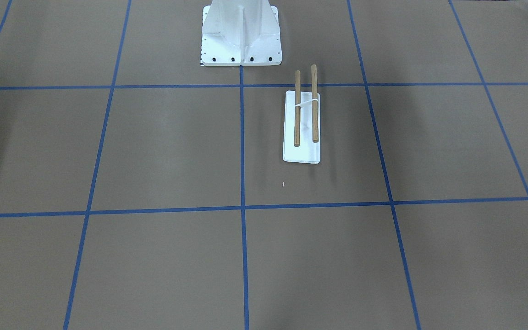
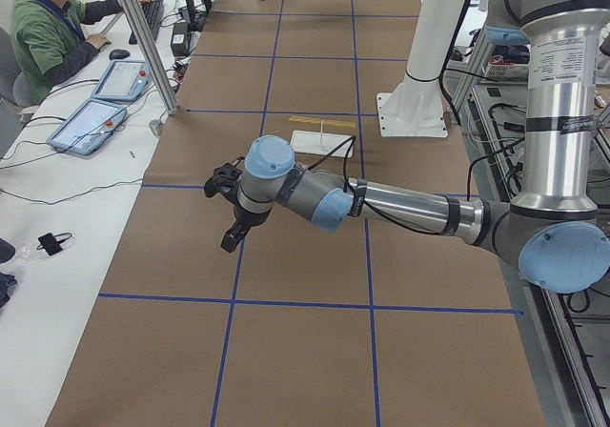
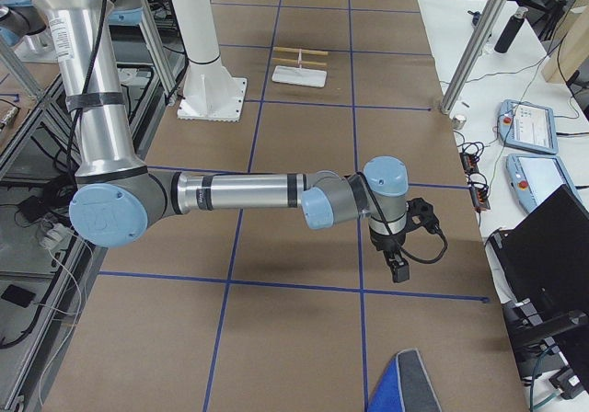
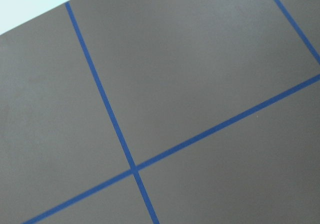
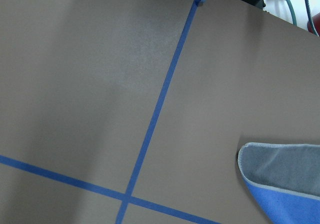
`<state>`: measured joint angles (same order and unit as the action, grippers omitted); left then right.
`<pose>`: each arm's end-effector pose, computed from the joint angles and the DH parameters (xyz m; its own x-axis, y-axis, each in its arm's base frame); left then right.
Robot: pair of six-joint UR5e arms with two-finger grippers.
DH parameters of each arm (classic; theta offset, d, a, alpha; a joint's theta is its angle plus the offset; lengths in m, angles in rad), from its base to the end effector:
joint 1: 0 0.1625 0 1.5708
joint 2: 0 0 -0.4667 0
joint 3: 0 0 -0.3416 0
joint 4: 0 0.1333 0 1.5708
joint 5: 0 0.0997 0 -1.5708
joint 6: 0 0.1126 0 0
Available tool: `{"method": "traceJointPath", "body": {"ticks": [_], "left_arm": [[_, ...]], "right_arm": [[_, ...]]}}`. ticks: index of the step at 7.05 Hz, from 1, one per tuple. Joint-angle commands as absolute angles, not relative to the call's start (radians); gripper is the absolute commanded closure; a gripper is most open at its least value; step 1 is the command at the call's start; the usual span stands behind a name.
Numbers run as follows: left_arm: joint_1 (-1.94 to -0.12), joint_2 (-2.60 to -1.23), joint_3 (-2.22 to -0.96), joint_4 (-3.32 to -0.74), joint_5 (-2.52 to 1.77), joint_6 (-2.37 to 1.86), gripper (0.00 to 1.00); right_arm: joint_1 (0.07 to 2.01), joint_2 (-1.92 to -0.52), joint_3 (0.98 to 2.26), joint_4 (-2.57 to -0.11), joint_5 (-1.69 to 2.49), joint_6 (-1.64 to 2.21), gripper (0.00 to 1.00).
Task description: Hang towel on rack
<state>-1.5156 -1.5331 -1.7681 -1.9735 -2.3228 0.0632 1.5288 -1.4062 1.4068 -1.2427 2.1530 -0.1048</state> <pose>-0.0316 -0.4503 0.5910 0.7048 0.4565 -0.5431 -0.0914 0.8175 0.5686 0.0485 -0.5453 0.6795 0.8184 -0.3102 0.4838 0.1260 0.9182 0.3755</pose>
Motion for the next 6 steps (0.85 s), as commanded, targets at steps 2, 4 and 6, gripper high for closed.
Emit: {"method": "traceJointPath", "body": {"ticks": [2, 4, 6], "left_arm": [[-1.516, -1.532, -1.753, -2.002, -2.322, 0.052, 0.02], [-1.516, -1.532, -1.752, -2.002, -2.322, 0.052, 0.02], [-1.516, -1.532, -1.743, -2.002, -2.322, 0.052, 0.02]], "right_arm": [[1.464, -1.306, 0.999, -0.896, 1.988, -0.104, 0.00], [1.439, -1.211, 0.831, -0.894, 1.900, -0.110, 0.00], [1.421, -1.143, 0.586, -0.716, 1.835, -0.109, 0.00]]}}
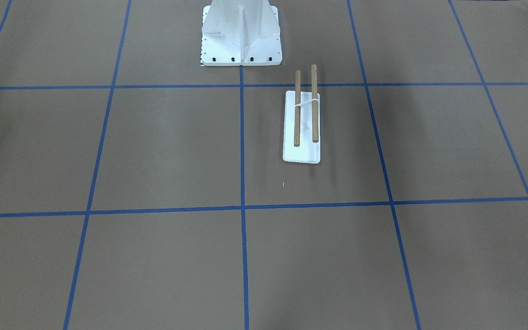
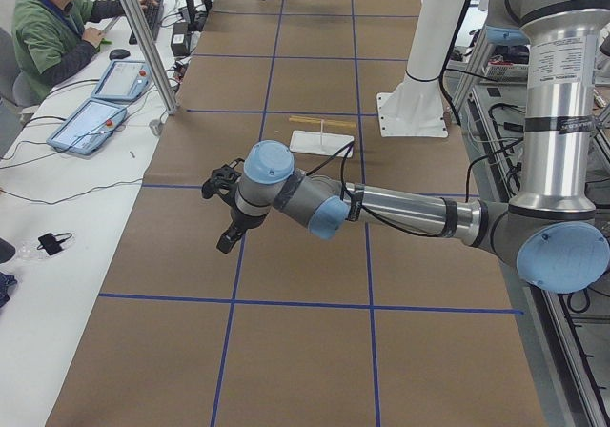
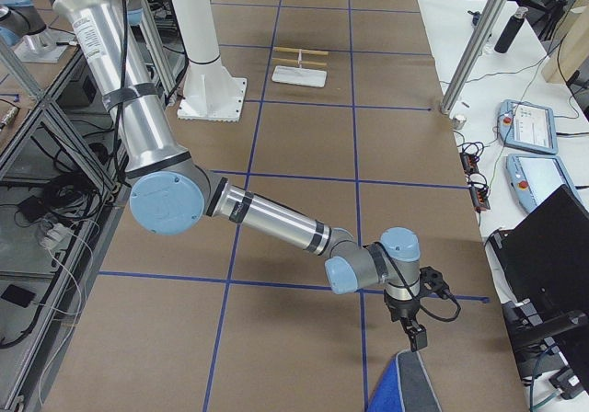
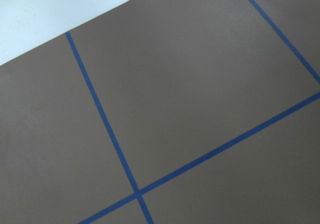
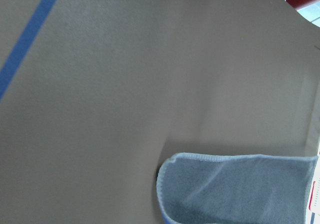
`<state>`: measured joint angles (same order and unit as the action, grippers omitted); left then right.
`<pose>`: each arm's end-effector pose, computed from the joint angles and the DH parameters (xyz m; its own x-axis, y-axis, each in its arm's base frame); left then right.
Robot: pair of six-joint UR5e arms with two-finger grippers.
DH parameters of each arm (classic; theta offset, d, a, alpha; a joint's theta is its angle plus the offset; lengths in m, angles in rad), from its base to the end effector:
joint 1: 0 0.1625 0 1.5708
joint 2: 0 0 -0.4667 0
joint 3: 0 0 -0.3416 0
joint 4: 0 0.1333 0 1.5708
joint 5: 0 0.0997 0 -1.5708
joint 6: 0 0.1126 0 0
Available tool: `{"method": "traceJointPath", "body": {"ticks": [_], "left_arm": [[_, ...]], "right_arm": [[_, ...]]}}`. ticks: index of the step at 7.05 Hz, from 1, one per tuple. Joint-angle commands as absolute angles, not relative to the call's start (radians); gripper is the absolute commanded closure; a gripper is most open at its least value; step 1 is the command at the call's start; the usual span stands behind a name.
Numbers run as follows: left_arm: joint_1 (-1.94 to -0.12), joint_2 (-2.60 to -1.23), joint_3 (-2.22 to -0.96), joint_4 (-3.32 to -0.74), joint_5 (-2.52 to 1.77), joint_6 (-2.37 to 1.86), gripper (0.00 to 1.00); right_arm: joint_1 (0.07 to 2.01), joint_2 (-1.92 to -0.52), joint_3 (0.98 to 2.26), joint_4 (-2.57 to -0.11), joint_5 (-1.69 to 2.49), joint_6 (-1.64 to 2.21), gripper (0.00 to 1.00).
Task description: Hang towel on rack
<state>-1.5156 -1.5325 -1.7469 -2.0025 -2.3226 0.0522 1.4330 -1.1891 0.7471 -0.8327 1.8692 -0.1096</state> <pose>-0.0316 -0.4512 0.5974 0.7056 0.4513 -0.5462 -0.0834 0.8184 0.5685 0.0155 -0.6174 0.8156 0.9150 -0.3186 0.2476 0.2329 0.9181 0.3208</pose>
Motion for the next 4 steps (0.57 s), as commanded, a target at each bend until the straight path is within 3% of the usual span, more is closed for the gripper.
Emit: {"method": "traceJointPath", "body": {"ticks": [1, 3, 4], "left_arm": [[-1.516, -1.532, -1.743, -2.002, -2.322, 0.052, 0.02], [-1.516, -1.532, -1.733, -2.003, -2.322, 0.052, 0.02], [-1.514, -1.532, -1.726, -2.003, -2.322, 0.052, 0.02]], "right_arm": [[1.417, -1.115, 0.495, -0.654, 1.832, -0.107, 0.00], [1.407, -1.117, 0.474, -0.650, 1.757, -0.107, 0.00], [1.407, -1.117, 0.474, -0.650, 1.755, -0.107, 0.06]]}}
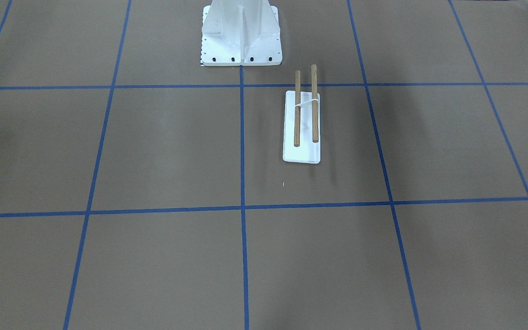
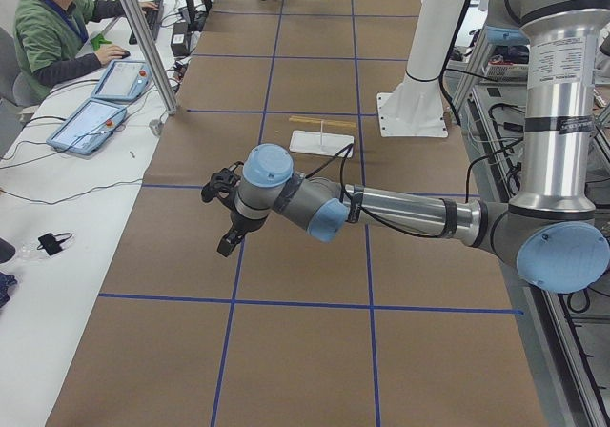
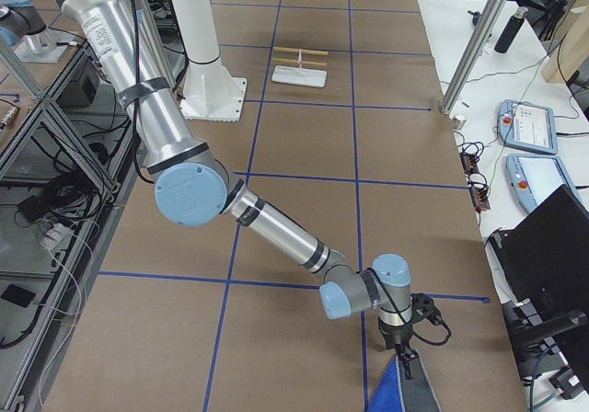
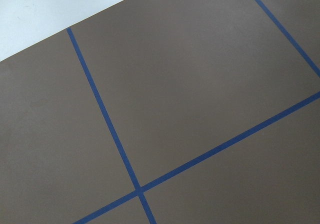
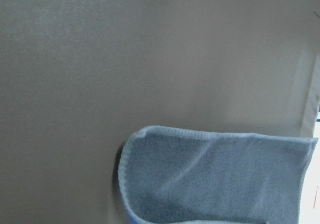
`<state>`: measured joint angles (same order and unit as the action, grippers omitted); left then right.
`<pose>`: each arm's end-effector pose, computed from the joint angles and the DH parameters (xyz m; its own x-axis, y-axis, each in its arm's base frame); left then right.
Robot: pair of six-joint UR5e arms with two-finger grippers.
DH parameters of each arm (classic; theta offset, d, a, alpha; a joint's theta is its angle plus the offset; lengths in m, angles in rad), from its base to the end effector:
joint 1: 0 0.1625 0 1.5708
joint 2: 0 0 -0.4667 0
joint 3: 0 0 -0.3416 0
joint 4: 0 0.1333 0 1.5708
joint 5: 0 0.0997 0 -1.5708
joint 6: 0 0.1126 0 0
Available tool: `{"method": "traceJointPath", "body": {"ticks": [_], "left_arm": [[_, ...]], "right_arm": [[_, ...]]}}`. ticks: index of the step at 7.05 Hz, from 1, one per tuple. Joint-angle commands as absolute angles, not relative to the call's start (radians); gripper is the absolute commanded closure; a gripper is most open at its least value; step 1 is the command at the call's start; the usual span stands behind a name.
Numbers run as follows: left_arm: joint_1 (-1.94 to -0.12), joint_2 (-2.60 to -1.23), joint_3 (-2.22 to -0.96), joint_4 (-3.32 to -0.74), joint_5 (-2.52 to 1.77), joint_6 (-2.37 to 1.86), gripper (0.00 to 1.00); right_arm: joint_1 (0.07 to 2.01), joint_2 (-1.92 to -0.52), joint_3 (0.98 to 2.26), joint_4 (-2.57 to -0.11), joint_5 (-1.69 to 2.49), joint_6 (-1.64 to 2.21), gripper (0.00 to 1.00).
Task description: Hang towel on rack
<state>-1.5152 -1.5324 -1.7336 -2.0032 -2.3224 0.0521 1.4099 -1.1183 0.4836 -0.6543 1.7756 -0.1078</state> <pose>-0.0314 -0.4516 0.6036 0.7060 0.4445 -0.5514 -0.0841 0.8256 0.5579 0.0120 -0.6154 0.8630 0.9353 -0.3135 0.1643 0.2560 0.9198 0.2975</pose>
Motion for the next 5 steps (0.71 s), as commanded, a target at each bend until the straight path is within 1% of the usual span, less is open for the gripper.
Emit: {"method": "traceJointPath", "body": {"ticks": [1, 3, 4, 5], "left_arm": [[-1.514, -1.532, -1.717, -2.019, -2.321, 0.052, 0.02], [-1.514, -1.534, -1.646, -2.123, -2.321, 0.051, 0.02], [-1.514, -1.539, -1.638, -2.132, -2.321, 0.051, 0.02], [-1.514, -1.539, -1.638, -2.132, -2.321, 0.049, 0.02]], "right_arm": [[1.407, -1.117, 0.469, -0.650, 1.750, -0.109, 0.24], [1.397, -1.115, 0.460, -0.650, 1.740, -0.107, 0.24], [1.394, -1.115, 0.460, -0.650, 1.740, -0.107, 0.35], [1.394, -1.115, 0.460, -0.650, 1.738, -0.107, 0.55]]}}
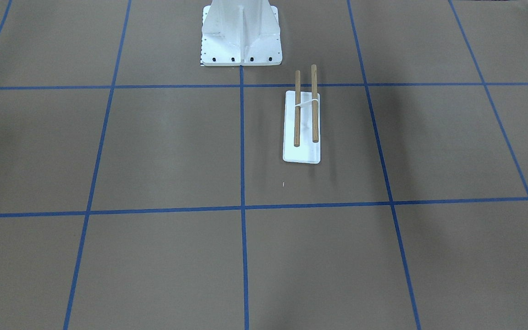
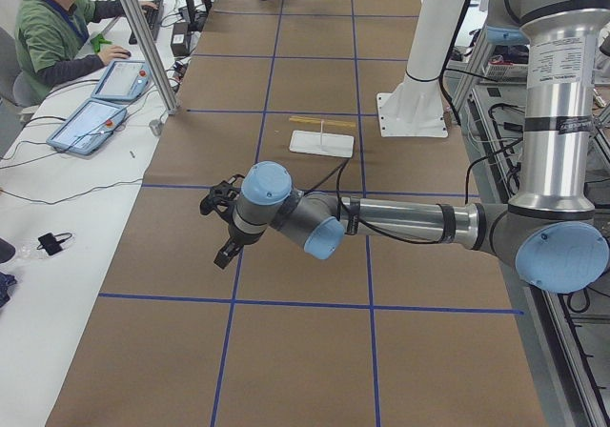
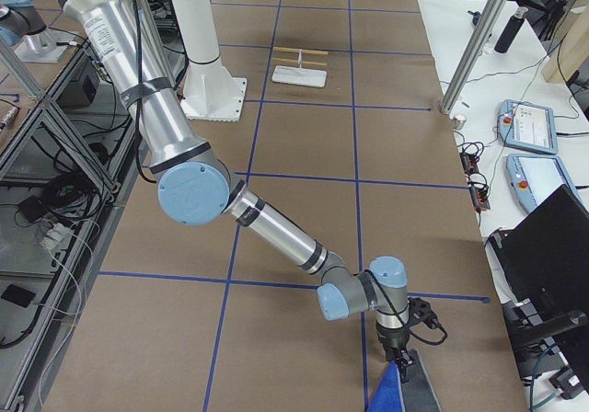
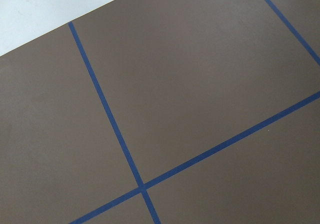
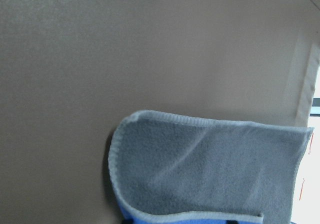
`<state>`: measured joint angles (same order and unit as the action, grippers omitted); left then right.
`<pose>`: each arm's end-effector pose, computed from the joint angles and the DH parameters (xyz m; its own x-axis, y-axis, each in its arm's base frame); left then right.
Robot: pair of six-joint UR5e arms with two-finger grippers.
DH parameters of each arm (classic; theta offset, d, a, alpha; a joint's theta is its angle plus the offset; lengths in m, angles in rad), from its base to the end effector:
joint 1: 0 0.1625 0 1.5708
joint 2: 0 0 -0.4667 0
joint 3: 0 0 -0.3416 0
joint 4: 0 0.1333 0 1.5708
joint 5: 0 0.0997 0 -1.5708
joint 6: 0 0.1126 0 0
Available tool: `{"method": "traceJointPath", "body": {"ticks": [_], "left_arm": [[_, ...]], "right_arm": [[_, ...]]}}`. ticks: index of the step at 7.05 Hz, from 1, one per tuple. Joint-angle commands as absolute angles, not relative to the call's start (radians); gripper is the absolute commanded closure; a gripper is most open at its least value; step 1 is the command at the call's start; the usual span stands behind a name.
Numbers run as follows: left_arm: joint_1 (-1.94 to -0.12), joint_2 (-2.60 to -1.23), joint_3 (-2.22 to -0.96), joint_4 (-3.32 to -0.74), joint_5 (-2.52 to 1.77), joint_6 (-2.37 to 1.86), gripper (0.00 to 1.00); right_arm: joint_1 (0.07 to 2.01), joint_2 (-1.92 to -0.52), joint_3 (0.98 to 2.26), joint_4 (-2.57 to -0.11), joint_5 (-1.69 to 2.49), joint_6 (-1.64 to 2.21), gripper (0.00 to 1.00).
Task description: Hang towel on rack
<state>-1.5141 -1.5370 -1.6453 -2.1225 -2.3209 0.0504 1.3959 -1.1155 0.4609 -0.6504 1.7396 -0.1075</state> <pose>-0.0307 -0.4567 0.6277 0.7056 0.4627 -0.5367 -0.0827 0.8060 0.5861 0.0080 -0.6123 0.8706 0.9395 -0.3157 0.1330 0.2703 0.9216 0.2786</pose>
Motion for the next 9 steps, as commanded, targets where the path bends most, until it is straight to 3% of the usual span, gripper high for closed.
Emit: {"method": "traceJointPath", "body": {"ticks": [1, 2, 3, 4, 9], "left_arm": [[-1.514, -1.545, -1.637, -2.132, -2.321, 0.049, 0.02], [-1.514, -1.546, -1.637, -2.132, -2.321, 0.049, 0.02], [-1.514, -1.546, -1.635, -2.132, -2.321, 0.049, 0.02], [-1.514, -1.546, -1.632, -2.131, -2.321, 0.049, 0.02], [-1.514, -1.546, -1.635, -2.131, -2.321, 0.049, 0.02]], "right_arm": [[1.390, -1.115, 0.459, -0.650, 1.738, -0.107, 0.74], [1.387, -1.115, 0.459, -0.650, 1.736, -0.107, 0.80], [1.384, -1.115, 0.457, -0.650, 1.738, -0.106, 0.95], [1.382, -1.114, 0.453, -0.650, 1.738, -0.106, 1.00], [1.505, -1.098, 0.523, -0.704, 1.943, -0.184, 1.00]]}}
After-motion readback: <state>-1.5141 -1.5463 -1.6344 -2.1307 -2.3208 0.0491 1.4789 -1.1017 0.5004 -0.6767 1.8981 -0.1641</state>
